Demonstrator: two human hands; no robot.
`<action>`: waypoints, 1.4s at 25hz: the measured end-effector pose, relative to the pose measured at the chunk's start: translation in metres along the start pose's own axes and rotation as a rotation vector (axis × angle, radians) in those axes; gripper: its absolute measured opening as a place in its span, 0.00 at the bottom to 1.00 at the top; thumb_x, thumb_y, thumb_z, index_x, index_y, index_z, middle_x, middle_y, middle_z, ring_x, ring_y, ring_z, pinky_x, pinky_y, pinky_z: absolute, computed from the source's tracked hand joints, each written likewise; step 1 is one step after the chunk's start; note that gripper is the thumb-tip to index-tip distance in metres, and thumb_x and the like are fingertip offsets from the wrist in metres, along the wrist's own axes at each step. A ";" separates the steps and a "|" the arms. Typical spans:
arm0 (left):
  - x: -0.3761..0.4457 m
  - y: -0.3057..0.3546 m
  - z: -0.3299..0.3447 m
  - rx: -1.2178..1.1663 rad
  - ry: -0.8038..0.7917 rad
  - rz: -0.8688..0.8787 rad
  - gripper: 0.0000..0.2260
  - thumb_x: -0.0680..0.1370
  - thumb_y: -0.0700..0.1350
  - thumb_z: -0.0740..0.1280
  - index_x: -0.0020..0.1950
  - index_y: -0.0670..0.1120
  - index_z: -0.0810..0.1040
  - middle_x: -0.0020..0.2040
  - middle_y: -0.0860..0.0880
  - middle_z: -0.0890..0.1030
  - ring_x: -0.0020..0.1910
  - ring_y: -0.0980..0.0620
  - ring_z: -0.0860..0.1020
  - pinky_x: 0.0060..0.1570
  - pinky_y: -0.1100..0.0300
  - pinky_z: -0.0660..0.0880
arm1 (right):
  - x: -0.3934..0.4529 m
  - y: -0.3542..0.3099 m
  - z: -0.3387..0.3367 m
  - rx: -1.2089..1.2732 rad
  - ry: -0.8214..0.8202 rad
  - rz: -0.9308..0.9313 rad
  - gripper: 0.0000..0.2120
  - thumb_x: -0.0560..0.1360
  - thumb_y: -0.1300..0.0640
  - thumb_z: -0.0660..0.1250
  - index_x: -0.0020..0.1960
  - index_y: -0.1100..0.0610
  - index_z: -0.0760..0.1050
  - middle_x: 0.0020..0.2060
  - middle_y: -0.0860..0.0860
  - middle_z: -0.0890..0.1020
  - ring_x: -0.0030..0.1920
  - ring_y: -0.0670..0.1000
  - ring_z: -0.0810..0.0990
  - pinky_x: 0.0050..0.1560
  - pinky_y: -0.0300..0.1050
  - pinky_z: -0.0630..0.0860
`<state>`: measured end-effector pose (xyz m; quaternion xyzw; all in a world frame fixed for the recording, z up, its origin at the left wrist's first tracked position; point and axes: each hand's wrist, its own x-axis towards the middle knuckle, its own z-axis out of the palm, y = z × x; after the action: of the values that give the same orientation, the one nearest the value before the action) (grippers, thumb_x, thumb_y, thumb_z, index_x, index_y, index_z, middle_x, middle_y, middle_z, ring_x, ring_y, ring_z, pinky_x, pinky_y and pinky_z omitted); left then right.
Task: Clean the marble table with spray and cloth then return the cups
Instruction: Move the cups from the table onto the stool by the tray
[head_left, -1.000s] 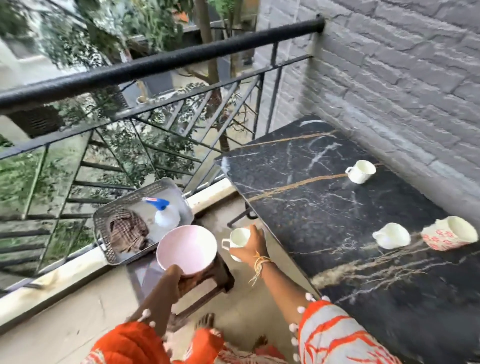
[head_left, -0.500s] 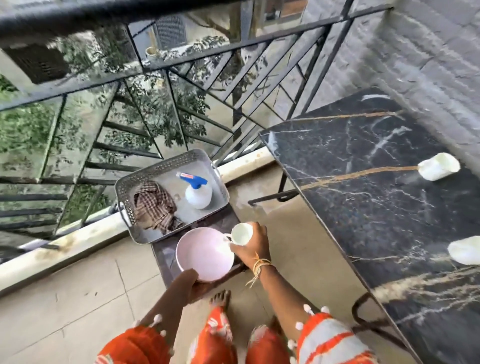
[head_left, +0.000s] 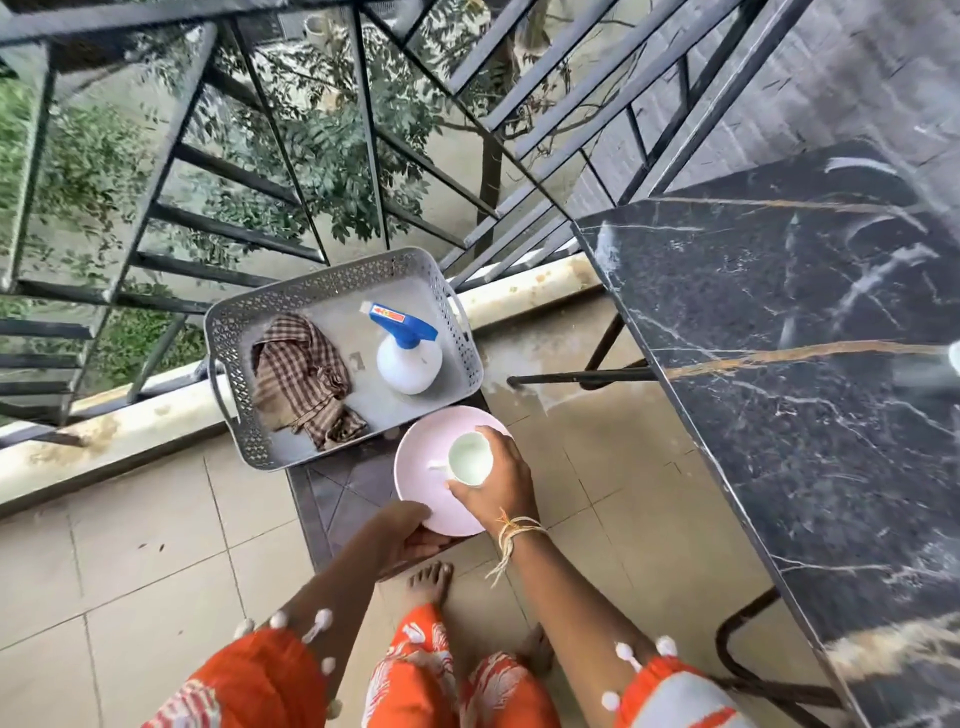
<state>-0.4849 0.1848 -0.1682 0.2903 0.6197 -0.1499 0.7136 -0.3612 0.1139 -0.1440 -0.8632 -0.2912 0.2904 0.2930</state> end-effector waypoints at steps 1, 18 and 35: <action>0.002 0.003 -0.002 0.051 -0.009 0.010 0.06 0.80 0.37 0.56 0.53 0.40 0.71 0.39 0.41 0.82 0.34 0.50 0.81 0.30 0.61 0.78 | 0.003 0.001 0.000 -0.010 -0.016 -0.002 0.38 0.60 0.55 0.80 0.68 0.55 0.70 0.64 0.52 0.76 0.64 0.53 0.74 0.63 0.41 0.69; -0.018 0.014 0.002 0.616 0.242 0.146 0.08 0.78 0.44 0.60 0.51 0.41 0.74 0.41 0.43 0.80 0.33 0.45 0.78 0.30 0.59 0.74 | -0.007 -0.003 -0.019 -0.243 -0.231 0.088 0.50 0.66 0.65 0.69 0.78 0.50 0.44 0.71 0.56 0.62 0.69 0.59 0.68 0.65 0.53 0.71; -0.173 0.039 0.283 1.315 0.186 0.854 0.15 0.79 0.45 0.59 0.59 0.39 0.78 0.60 0.40 0.79 0.60 0.40 0.76 0.55 0.54 0.72 | -0.133 0.092 -0.266 -0.134 0.293 0.220 0.30 0.72 0.63 0.65 0.72 0.57 0.60 0.65 0.58 0.71 0.61 0.61 0.75 0.57 0.52 0.73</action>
<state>-0.2689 0.0203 0.0269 0.8769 0.2961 -0.1737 0.3364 -0.2398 -0.1256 0.0135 -0.9404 -0.1681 0.1718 0.2405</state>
